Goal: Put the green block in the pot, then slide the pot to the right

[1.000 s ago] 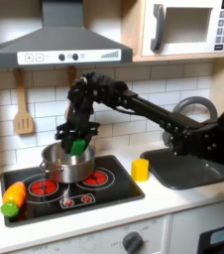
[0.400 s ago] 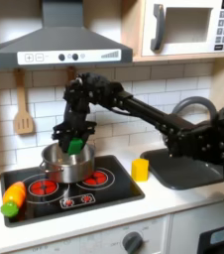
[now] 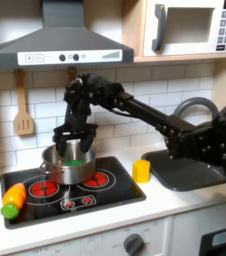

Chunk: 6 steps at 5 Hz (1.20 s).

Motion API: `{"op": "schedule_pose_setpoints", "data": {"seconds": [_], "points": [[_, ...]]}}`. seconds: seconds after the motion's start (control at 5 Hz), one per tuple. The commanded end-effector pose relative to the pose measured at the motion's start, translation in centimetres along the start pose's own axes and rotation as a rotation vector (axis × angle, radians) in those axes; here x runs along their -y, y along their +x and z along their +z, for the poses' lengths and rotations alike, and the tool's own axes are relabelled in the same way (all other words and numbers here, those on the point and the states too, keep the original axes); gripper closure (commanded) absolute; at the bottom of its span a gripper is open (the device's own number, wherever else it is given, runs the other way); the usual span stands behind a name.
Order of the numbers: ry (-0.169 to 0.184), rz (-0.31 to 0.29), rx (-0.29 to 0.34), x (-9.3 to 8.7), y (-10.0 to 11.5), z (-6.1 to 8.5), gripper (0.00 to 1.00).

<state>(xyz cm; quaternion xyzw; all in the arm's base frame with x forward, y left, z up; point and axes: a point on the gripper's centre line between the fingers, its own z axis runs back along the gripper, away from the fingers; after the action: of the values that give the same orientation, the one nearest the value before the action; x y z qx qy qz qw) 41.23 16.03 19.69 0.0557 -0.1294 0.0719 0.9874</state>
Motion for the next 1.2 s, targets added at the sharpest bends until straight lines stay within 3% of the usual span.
{"op": "schedule_pose_setpoints", "data": {"seconds": [0.0,0.4,0.8,1.0], "points": [[-0.007,-0.021,-0.045,0.5,-0.7,-1.1,0.0],[-0.023,-0.038,-0.076,1.1,-1.5,-1.7,0.0],[-0.068,-0.083,-0.115,3.3,-2.5,-2.6,0.0],[-0.076,-0.106,-0.11,4.2,-3.0,-2.0,0.0]]}}
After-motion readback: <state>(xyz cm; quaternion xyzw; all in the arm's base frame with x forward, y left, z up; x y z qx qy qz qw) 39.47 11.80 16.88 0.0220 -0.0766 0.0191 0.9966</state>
